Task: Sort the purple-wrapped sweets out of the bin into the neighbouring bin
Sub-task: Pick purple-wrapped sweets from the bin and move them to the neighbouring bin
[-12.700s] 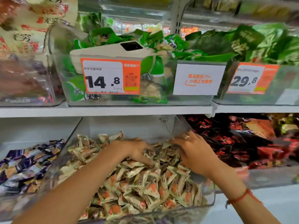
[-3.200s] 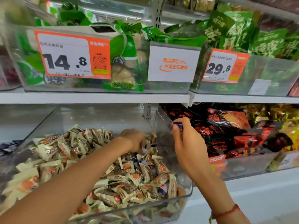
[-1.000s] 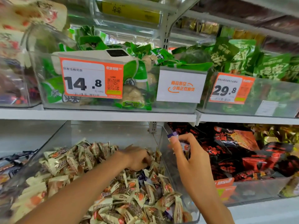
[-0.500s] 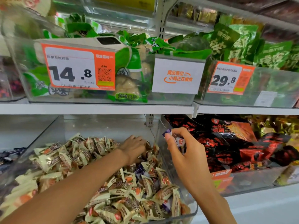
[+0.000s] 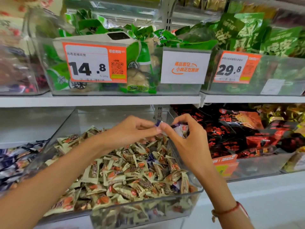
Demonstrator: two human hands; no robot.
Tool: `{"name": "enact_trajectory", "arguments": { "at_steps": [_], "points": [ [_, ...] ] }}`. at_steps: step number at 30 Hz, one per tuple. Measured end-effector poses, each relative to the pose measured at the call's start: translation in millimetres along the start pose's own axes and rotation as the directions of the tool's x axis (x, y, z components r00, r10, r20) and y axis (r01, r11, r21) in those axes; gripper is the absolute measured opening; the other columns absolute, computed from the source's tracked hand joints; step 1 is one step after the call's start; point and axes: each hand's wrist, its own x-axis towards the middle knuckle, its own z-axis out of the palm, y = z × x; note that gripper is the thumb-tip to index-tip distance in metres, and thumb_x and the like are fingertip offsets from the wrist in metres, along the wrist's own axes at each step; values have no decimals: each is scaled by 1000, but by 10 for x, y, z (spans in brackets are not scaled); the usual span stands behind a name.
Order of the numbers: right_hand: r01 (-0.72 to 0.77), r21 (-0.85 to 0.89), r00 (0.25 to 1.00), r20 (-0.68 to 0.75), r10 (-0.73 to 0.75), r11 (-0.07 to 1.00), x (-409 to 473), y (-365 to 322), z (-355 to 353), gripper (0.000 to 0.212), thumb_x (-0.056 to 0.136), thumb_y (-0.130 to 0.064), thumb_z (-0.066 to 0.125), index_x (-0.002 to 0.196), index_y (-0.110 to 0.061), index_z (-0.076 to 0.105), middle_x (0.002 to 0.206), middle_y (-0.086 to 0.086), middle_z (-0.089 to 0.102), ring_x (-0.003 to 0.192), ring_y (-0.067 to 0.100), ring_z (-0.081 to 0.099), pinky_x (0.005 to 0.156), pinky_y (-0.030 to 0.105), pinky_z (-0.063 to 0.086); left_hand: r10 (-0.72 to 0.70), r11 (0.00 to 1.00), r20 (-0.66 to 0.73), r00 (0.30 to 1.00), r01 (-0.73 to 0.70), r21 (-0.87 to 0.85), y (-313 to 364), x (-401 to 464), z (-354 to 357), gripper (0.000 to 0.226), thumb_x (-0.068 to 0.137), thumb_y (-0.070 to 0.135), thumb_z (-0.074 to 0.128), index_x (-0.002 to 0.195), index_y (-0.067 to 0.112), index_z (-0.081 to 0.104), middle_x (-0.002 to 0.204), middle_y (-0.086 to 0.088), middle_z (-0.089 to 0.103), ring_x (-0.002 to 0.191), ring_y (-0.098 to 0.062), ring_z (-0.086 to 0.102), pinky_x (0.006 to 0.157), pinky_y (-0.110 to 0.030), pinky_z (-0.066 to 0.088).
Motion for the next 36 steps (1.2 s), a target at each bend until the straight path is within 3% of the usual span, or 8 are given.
{"name": "enact_trajectory", "arguments": {
  "at_steps": [3, 8, 11, 15, 18, 20, 29, 36],
  "points": [
    [-63, 25, 998, 17, 63, 998, 5, -27, 6, 43, 78, -57, 56, 104, -24, 60, 86, -19, 61, 80, -8, 56, 66, 11, 42, -7, 993, -57, 998, 0, -114, 88, -53, 82, 19, 82, 32, 63, 97, 24, 72, 93, 7, 74, 87, -4, 68, 76, -17, 53],
    [-59, 42, 998, 29, 58, 997, -15, 8, -50, 24, 90, -43, 58, 84, -21, 66, 47, -17, 49, 41, 6, 43, 43, 14, 26, -32, 993, 39, 999, 36, -115, 35, 42, 66, 18, 87, 30, 61, 103, 26, 70, 101, 13, 72, 95, 0, 66, 83, -19, 52],
    [-70, -45, 996, -57, 68, 997, -7, 82, -89, 22, 90, -44, 57, 83, -24, 63, 49, -11, 47, 41, 8, 41, 42, 17, 24, -93, 975, 105, 990, 69, 213, -271, 257, 49, 20, 88, 24, 65, 107, 26, 69, 109, 14, 69, 100, 0, 64, 95, -24, 49],
    [-59, -56, 996, -65, 55, 997, -20, 129, -117, 21, 89, -45, 57, 78, -27, 60, 55, -10, 51, 43, 9, 40, 43, 20, 24, -322, 693, 144, 936, 129, 709, -678, 582, 192, 31, 88, 36, 64, 117, 22, 64, 117, 4, 65, 102, -12, 61, 95, -34, 49],
    [-61, -88, 996, -63, 56, 994, -26, 167, -124, 21, 89, -44, 58, 78, -27, 61, 53, -11, 49, 45, 7, 43, 44, 20, 26, -525, 541, 190, 829, 153, 827, -744, 699, 308, 58, 85, 43, 66, 134, 16, 50, 128, -2, 58, 113, -23, 56, 96, -35, 47],
    [-53, -107, 997, -59, 47, 993, -14, 184, -124, 21, 90, -44, 58, 79, -26, 61, 53, -10, 50, 45, 7, 44, 44, 19, 25, -500, 470, 167, 850, 105, 876, -745, 734, 354, 59, 85, 39, 67, 136, 17, 46, 127, -4, 58, 111, -25, 57, 89, -34, 48],
    [-33, -105, 998, -50, 27, 994, -15, 142, -84, 22, 90, -44, 58, 82, -25, 61, 50, -8, 46, 41, 7, 41, 41, 17, 24, -314, 683, 128, 941, 130, 719, -682, 627, 250, 33, 84, 36, 70, 107, 15, 61, 98, 4, 60, 92, -17, 57, 77, -32, 46],
    [18, -93, 998, 61, -13, 996, -68, 89, -27, 22, 88, -47, 55, 82, -26, 60, 51, -10, 48, 37, 11, 33, 41, 17, 21, -108, 932, -230, 967, 179, 315, -123, -68, -107, 22, 81, 33, 73, 67, 26, 58, 39, 14, 53, 39, -1, 44, 52, -23, 35]
  ]
}}
